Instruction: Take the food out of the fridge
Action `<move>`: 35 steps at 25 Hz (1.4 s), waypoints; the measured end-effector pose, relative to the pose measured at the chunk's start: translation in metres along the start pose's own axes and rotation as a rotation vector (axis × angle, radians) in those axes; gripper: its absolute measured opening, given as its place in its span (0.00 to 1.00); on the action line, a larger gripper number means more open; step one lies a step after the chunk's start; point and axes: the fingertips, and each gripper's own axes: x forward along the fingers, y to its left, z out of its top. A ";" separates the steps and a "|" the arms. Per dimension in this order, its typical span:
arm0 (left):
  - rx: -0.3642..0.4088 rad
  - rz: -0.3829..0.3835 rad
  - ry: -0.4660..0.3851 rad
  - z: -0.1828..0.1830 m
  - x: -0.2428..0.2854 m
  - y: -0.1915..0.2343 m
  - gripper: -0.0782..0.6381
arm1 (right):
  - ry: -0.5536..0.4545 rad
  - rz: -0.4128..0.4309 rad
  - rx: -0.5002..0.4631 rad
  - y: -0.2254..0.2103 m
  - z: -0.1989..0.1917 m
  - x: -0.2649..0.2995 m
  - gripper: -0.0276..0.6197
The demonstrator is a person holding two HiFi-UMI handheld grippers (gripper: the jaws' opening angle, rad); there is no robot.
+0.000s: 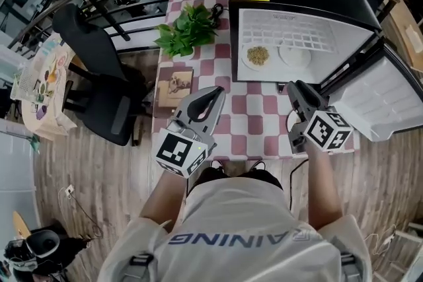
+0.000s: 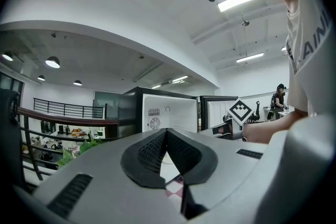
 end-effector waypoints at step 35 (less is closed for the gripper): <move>-0.131 0.260 0.166 -0.094 -0.037 0.035 0.12 | 0.105 -0.244 1.004 -0.175 -0.135 0.193 0.28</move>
